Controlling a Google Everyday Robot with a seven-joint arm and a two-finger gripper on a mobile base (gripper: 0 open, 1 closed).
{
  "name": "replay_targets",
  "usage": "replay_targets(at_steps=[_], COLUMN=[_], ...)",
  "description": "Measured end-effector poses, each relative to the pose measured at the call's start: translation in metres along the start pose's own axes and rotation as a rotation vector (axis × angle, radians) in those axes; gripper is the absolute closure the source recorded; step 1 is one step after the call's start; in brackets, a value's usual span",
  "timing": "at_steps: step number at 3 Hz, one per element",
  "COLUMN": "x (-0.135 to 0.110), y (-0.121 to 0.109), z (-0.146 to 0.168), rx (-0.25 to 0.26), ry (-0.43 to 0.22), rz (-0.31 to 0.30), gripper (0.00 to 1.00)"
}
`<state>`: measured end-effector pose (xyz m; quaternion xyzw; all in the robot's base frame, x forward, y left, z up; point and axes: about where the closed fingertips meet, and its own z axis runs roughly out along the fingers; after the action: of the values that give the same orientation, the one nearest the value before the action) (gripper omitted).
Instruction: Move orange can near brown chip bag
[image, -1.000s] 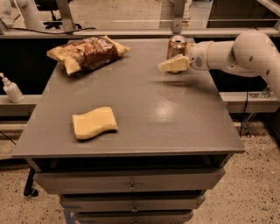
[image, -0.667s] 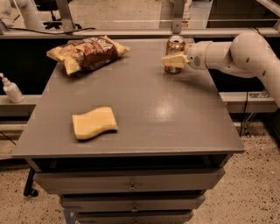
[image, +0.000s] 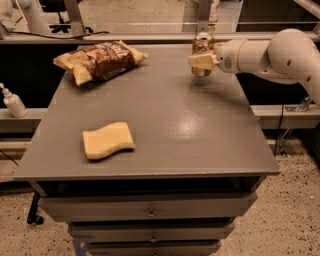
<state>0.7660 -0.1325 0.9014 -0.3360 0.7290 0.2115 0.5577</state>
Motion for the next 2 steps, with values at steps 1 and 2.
replay_targets(at_steps=[1, 2], x=[-0.0004, -0.0004], y=[0.0021, 0.0022], z=[0.0025, 0.0027], rx=[-0.005, -0.005], ry=[0.0, 0.0], rz=[0.0, 0.0], gripper=[1.0, 1.0])
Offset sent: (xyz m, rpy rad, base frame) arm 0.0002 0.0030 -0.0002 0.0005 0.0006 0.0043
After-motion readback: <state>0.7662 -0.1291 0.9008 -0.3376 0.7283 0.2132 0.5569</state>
